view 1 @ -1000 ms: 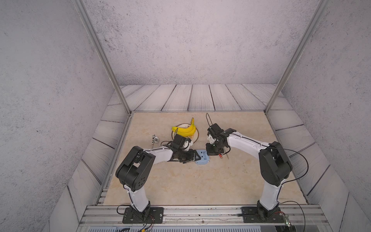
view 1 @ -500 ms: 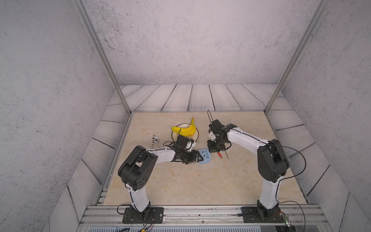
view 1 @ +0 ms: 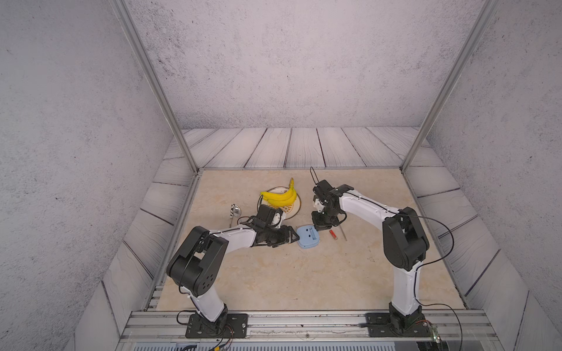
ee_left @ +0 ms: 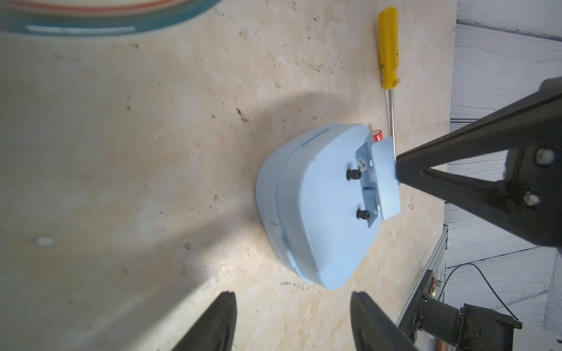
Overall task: Remove the battery from the alarm
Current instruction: Install the cover on the alarm.
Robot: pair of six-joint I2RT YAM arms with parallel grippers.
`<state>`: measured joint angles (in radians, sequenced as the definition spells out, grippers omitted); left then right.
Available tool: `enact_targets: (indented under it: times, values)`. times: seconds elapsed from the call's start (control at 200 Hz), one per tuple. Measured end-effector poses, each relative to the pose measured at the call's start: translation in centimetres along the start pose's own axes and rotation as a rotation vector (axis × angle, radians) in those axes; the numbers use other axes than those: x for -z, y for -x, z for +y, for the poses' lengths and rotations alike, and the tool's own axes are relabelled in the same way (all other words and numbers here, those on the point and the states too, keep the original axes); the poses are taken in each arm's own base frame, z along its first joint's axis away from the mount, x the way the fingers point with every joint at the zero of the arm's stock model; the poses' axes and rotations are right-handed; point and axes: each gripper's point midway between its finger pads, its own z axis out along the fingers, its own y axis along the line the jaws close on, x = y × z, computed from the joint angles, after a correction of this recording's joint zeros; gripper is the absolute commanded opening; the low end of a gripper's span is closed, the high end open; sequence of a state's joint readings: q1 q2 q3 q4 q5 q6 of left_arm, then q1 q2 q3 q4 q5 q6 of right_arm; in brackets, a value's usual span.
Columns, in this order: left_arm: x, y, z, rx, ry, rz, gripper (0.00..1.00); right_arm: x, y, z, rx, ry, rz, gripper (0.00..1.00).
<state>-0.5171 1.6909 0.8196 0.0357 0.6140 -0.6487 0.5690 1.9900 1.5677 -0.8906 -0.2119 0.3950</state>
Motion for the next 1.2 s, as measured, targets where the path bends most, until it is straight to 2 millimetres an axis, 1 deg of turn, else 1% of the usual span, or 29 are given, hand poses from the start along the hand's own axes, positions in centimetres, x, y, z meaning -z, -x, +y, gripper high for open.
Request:
enact_targets:
  times: [0.145, 0.29, 0.47, 0.585, 1.201]
  values:
    - [0.0, -0.3, 0.4, 0.011, 0.006, 0.005, 0.66, 0.1, -0.2, 0.1, 0.003, -0.004, 0.005, 0.02]
    - [0.0, -0.2, 0.4, 0.009, 0.003, 0.000, 0.66, 0.2, 0.0, 0.5, 0.010, -0.001, 0.001, 0.02]
    - [0.0, -0.1, 0.3, 0.006, -0.001, -0.004, 0.66, -0.3, -0.1, 0.9, 0.019, -0.002, 0.011, 0.02]
    - [0.0, 0.0, 0.2, 0.006, -0.001, -0.005, 0.66, -0.8, -0.2, 0.8, 0.020, -0.008, 0.021, 0.02]
    - [0.0, 0.0, 0.2, 0.007, -0.002, -0.004, 0.66, -0.8, -0.2, 1.1, 0.016, -0.005, 0.019, 0.03]
